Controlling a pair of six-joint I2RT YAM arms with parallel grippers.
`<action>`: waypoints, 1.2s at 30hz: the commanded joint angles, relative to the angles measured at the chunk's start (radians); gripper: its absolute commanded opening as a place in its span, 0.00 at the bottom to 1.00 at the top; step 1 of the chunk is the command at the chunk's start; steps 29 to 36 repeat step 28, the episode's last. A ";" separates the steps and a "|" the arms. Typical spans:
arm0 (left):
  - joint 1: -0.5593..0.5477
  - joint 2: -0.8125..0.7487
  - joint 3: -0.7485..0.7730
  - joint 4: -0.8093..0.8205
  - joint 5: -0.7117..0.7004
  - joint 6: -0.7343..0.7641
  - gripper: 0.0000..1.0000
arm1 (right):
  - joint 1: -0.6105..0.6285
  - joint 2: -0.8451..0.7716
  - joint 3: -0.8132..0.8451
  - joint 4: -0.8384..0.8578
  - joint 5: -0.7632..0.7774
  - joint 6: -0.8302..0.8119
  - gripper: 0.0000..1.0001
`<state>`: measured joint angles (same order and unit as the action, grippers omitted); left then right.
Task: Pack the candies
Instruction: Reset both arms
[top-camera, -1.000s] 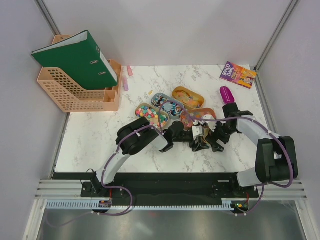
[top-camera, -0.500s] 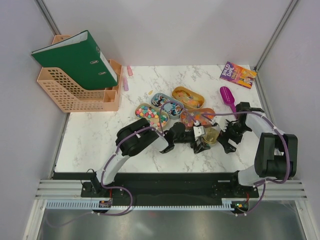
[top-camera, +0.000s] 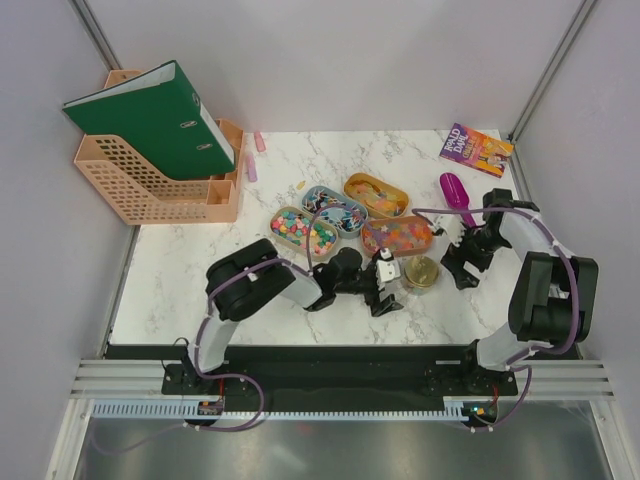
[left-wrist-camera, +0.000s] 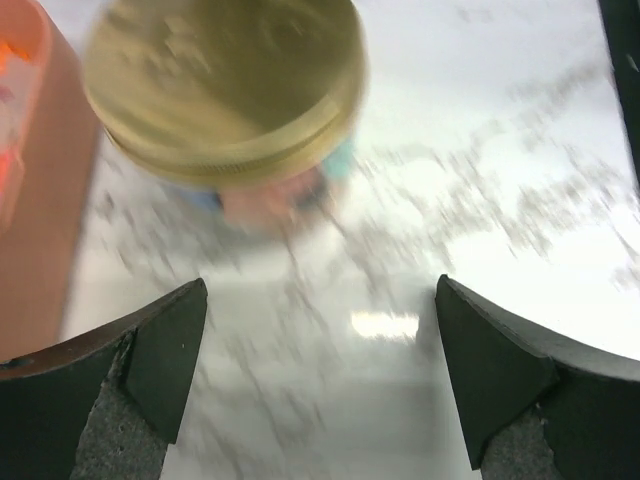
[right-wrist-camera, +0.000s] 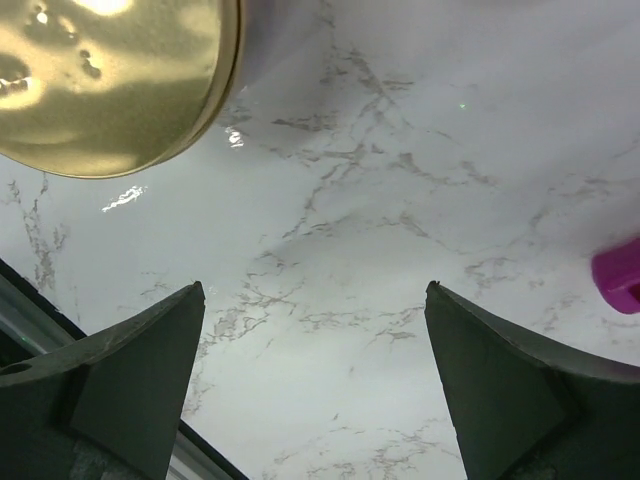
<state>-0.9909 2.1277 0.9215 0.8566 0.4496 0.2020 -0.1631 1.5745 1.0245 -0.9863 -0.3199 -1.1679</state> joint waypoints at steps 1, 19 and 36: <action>-0.008 -0.111 -0.150 -0.545 -0.014 0.117 1.00 | -0.024 -0.037 0.074 -0.014 -0.045 0.016 0.98; 0.336 -0.514 0.623 -1.051 -0.428 -0.009 1.00 | -0.098 -0.274 0.181 0.656 0.265 1.088 0.98; 0.437 -0.578 0.544 -0.887 -0.770 0.040 1.00 | -0.085 -0.294 0.167 0.640 0.383 1.142 0.98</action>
